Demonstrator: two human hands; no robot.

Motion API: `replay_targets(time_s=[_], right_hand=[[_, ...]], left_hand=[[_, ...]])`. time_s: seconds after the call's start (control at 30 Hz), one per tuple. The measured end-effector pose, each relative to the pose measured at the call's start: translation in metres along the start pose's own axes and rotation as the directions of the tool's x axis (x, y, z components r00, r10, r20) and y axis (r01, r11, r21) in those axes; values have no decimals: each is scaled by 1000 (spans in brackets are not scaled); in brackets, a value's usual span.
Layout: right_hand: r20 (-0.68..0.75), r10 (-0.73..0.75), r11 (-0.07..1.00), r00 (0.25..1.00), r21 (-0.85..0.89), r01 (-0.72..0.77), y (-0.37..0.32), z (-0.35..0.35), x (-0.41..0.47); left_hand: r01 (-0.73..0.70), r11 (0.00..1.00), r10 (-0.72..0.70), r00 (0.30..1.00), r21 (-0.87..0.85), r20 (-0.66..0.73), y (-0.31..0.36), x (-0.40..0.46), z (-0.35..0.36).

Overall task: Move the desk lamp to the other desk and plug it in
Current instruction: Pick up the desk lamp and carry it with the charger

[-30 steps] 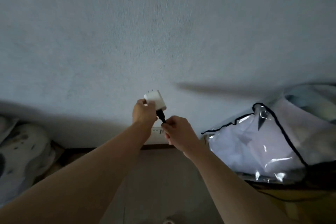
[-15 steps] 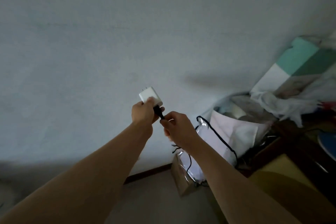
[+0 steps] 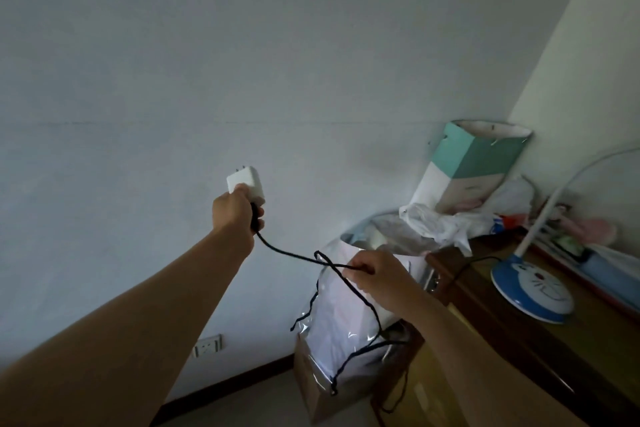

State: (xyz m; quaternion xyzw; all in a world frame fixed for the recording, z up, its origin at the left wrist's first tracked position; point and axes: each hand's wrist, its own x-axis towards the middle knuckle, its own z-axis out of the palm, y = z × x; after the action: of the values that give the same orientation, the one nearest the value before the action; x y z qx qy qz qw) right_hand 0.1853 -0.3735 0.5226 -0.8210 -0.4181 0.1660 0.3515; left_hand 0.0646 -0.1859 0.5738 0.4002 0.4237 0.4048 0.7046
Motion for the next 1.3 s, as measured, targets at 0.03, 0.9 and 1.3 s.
replay_targets(time_s=[0.03,0.9,1.3], right_hand=[[-35,16,1000,999,-19,-16,8,-11,-5],[-430,93,874,898,467,133,-59,-155,-50],[-518,188,709,834,659,250,-76,-172,-50]], left_hand=[[-21,999,22,1000,30,-8,0,-5,1],[-382,869,47,695,313,718,4,-114,101],[-288,953,73,523,95,849,5,-135,127]])
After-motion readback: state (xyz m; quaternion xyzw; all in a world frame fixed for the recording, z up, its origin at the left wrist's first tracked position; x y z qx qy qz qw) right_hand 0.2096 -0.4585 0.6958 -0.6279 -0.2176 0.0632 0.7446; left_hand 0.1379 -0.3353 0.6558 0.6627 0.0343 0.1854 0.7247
